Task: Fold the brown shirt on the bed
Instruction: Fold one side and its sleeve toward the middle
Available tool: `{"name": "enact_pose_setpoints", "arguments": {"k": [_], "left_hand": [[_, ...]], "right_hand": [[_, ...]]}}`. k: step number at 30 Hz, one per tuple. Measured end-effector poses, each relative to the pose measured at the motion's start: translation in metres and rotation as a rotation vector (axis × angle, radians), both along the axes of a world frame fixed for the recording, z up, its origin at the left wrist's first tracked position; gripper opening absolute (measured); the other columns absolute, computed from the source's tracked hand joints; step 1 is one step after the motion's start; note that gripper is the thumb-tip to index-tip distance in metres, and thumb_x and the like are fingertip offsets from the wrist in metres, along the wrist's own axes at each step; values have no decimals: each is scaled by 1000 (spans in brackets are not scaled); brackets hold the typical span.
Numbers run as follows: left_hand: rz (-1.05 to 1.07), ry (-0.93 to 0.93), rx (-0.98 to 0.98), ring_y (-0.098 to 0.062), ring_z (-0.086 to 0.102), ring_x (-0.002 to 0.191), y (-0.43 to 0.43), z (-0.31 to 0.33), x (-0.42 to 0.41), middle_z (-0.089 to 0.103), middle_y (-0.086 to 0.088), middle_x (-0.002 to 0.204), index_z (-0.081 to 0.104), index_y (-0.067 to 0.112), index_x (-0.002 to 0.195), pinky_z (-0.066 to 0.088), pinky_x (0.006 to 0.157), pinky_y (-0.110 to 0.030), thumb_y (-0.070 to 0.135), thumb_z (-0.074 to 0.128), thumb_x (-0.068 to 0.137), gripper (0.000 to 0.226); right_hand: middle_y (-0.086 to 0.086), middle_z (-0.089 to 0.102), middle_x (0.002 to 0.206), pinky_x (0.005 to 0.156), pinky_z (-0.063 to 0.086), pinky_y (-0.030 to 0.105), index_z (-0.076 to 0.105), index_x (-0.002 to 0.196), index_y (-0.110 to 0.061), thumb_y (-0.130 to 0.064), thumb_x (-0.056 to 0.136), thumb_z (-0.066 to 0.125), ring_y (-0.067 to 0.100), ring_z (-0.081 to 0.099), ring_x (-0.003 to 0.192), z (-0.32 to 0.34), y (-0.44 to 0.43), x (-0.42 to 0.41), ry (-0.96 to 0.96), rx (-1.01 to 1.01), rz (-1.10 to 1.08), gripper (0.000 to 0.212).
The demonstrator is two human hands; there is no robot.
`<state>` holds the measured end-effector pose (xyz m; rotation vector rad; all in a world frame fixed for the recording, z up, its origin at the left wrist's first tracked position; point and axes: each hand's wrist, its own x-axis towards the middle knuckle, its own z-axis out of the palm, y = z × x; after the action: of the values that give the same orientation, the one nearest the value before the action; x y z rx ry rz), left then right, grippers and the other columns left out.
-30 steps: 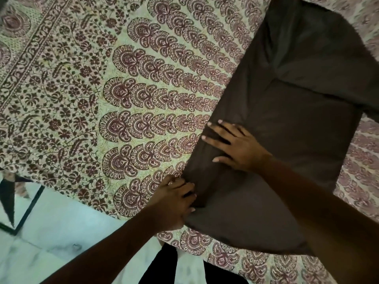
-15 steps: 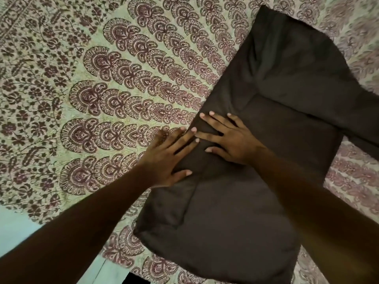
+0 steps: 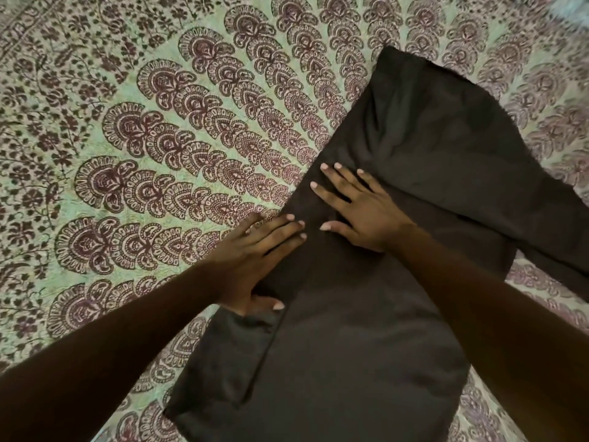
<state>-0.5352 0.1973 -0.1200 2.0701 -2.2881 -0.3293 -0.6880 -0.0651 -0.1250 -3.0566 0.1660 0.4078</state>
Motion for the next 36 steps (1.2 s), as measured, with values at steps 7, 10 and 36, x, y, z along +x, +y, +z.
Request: {"name": "enact_pose_setpoints", "arguments": {"k": [7,10,36], "left_hand": [[-89,-11,59,-23,4,161,-51,-18,14,4,-7,174,11,13,165,13,127,-52,86,39,84,112],[-96,7,56,-22,1,161,-51,-22,15,1,-6,174,9,14,165,9,129,-47,85,38,85,111],[-72,-14,-30,-26,11,160,-159,-15,49,17,-9,172,21,12,163,18,127,-48,66,35,99,85]], "right_hand": [[0,9,174,128,17,49,18,164,-37,-68,102,20,22,11,160,-5,-40,7,2,3,-25,70],[-10,5,174,128,13,52,9,164,-41,-72,99,18,20,6,161,-5,-64,13,37,-3,-2,72],[4,17,173,123,11,62,22,164,-36,-80,94,0,26,14,160,1,-127,42,2,-73,-153,85]]}}
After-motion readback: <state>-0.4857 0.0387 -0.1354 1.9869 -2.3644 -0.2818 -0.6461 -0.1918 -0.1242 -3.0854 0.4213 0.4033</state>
